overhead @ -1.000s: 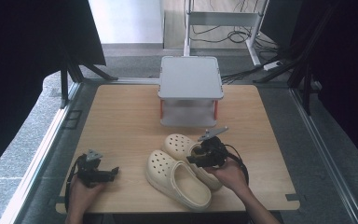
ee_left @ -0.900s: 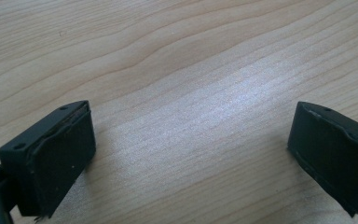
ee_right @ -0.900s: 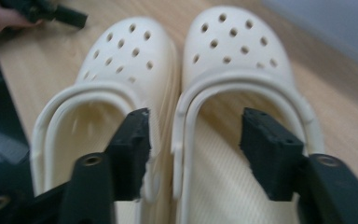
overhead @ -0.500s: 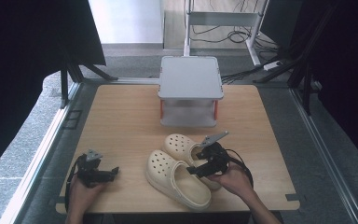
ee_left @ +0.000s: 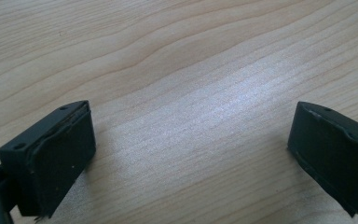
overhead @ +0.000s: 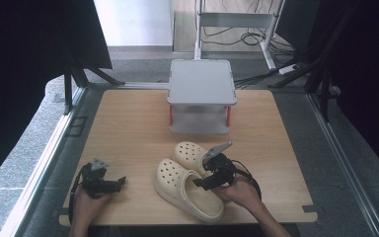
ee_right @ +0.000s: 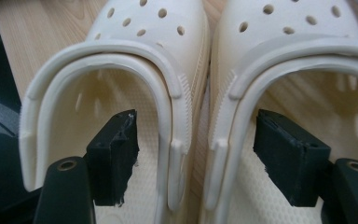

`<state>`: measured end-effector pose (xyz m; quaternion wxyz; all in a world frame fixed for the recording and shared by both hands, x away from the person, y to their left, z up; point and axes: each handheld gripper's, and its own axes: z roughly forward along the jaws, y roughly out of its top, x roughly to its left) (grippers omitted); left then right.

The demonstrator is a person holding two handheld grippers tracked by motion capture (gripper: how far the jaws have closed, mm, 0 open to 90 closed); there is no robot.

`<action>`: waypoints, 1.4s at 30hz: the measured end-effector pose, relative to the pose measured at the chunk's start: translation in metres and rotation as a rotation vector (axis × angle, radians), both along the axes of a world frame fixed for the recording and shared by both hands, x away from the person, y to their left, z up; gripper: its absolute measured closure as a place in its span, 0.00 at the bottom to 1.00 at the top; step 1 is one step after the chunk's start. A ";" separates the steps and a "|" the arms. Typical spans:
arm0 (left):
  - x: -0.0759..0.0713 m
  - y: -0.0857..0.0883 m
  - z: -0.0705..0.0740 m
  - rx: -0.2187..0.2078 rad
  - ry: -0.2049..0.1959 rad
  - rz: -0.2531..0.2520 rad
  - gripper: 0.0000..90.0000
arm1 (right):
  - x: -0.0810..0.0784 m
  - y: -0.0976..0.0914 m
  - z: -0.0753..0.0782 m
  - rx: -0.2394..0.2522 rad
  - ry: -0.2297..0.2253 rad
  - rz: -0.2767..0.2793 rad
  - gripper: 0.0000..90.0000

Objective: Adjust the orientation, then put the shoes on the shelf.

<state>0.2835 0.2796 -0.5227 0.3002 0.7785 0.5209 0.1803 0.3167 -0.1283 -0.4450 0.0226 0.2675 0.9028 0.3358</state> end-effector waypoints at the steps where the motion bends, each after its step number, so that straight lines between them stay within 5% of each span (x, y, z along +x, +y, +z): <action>1: 0.000 0.000 0.000 -0.002 -0.001 0.002 0.01 | 0.000 0.001 -0.002 -0.004 0.002 0.001 0.34; 13: 0.000 0.000 0.000 -0.004 -0.002 0.003 0.01 | 0.007 0.015 -0.013 -0.020 0.000 0.001 0.43; 25: 0.000 0.000 0.000 -0.004 -0.002 0.003 0.01 | 0.012 0.030 -0.019 -0.091 -0.022 0.001 0.70; 42: 0.000 0.000 0.000 -0.004 -0.002 0.003 0.01 | 0.011 0.030 -0.008 -0.111 0.009 -0.021 0.74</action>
